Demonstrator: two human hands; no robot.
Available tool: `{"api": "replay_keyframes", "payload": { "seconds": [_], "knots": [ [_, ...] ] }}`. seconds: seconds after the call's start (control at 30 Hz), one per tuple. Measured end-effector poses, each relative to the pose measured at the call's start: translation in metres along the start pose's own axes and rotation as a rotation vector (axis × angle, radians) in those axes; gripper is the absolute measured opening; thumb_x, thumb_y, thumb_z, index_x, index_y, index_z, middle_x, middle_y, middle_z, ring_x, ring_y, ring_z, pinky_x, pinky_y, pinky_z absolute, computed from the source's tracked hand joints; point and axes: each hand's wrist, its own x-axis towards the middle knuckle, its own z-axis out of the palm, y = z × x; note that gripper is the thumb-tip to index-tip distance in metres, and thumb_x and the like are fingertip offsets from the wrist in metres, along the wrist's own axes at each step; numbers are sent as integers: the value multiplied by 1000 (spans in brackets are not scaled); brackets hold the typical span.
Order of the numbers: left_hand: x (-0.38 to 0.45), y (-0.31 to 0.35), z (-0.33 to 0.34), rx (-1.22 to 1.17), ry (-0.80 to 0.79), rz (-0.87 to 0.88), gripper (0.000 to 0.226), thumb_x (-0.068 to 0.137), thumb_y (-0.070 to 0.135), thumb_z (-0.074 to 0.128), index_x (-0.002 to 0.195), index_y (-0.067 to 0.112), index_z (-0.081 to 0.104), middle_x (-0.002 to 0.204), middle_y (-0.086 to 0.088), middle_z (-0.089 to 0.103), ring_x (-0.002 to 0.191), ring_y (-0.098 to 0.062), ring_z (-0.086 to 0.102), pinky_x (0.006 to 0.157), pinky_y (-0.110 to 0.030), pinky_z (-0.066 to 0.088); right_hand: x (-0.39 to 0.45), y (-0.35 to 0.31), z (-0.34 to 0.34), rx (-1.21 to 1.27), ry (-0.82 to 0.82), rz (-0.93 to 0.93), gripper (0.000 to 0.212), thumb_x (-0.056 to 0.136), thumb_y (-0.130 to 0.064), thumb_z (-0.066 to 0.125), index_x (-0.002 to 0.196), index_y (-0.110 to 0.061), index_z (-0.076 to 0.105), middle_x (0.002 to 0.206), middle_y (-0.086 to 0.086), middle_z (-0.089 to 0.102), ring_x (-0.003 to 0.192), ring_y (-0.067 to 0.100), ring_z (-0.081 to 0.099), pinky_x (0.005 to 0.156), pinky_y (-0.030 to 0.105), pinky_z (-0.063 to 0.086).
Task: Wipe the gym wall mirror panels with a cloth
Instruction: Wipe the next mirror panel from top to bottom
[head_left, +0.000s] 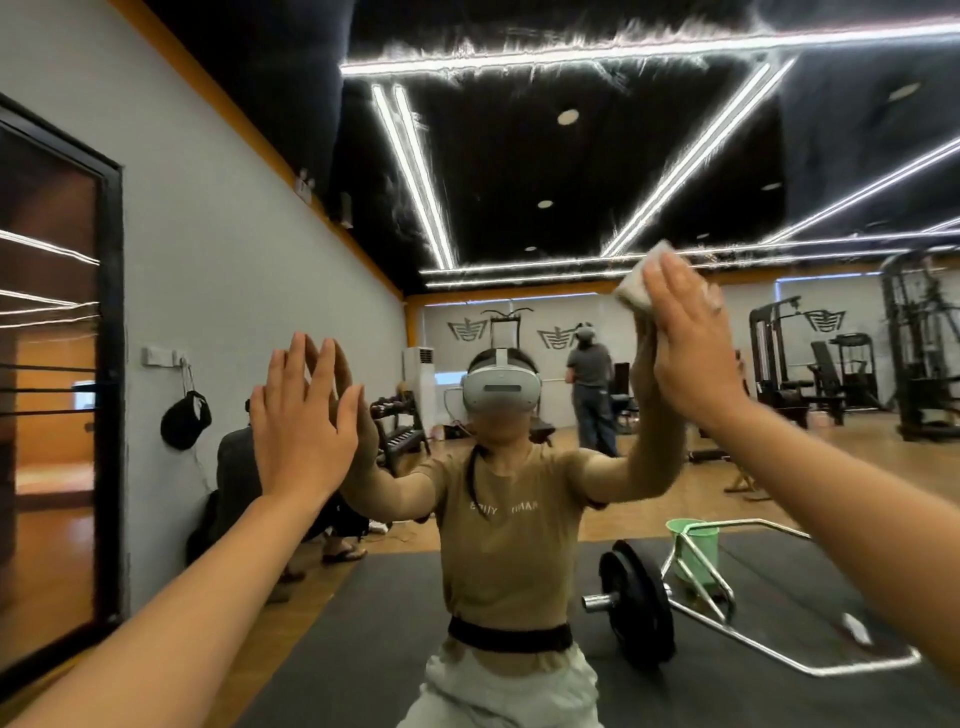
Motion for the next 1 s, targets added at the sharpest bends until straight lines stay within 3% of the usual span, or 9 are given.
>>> {"api": "replay_keyframes", "payload": {
  "seconds": [0.1, 0.27, 0.37, 0.47, 0.57, 0.63, 0.77, 0.9, 1.0],
  "knots": [
    [-2, 4, -1, -3, 6, -13, 62, 102, 49, 28, 158, 25, 16, 166, -3, 4, 153, -24, 0, 122, -47, 5, -85, -5, 17, 6, -52, -109, 60, 95, -17, 34, 154, -20, 27, 164, 3, 18, 152, 19, 9, 123, 34, 1],
    [-5, 6, -4, 12, 6, -10, 60, 103, 48, 32, 157, 23, 22, 166, -6, 11, 152, -27, 8, 121, -50, 12, -185, 9, 18, -72, -186, -236, 63, 92, -18, 44, 154, -14, 28, 164, 2, 20, 151, 25, 20, 119, 49, 19],
    [-7, 7, -10, 19, 0, -15, 60, 103, 46, 36, 156, 21, 26, 165, -8, 15, 152, -29, 12, 120, -51, 17, -145, 10, 9, -62, -196, -238, 61, 95, -20, 43, 153, -14, 29, 162, 6, 23, 151, 21, 17, 123, 43, 14],
    [-8, 8, -12, 15, -5, -7, 60, 103, 44, 37, 156, 20, 26, 165, -8, 16, 151, -29, 13, 120, -52, 19, -58, 17, -4, -44, -58, -24, 58, 98, -13, 39, 155, -18, 27, 164, 5, 18, 152, 17, 9, 123, 37, 4],
    [-7, 7, -12, 23, -16, -3, 61, 102, 45, 37, 157, 20, 25, 165, -8, 15, 151, -29, 13, 120, -52, 20, 12, 23, -20, -19, 66, 187, 65, 97, -2, 43, 156, -23, 23, 165, 4, 14, 152, 21, 11, 123, 44, 10],
    [-7, 7, -13, 16, -23, -8, 61, 102, 45, 37, 157, 20, 25, 165, -7, 14, 152, -28, 13, 120, -52, 21, 20, 24, -23, -9, 94, 215, 64, 98, -1, 43, 155, -23, 24, 164, 4, 15, 151, 23, 13, 122, 48, 16],
    [-7, 7, -15, 23, -37, -3, 62, 102, 45, 37, 157, 21, 22, 166, -6, 11, 152, -27, 10, 120, -51, 18, -63, 32, -7, 3, 100, 219, 59, 99, -8, 41, 152, -27, 27, 162, 0, 19, 144, 29, 25, 114, 58, 30],
    [-8, 7, -12, 22, -39, 5, 61, 103, 44, 34, 158, 21, 20, 166, -6, 8, 153, -26, 6, 121, -50, 12, -204, 48, 9, -18, 32, 178, 63, 100, -14, 34, 158, -30, 15, 166, 1, 13, 151, 27, 16, 115, 65, 21],
    [-9, 7, -10, 39, -37, 5, 61, 104, 44, 32, 158, 20, 19, 166, -7, 7, 153, -27, 5, 121, -50, 11, -248, 48, 8, -17, -44, 214, 64, 98, -19, 31, 158, -33, 12, 166, -3, 10, 152, 24, 13, 116, 64, 19]
  ]
}}
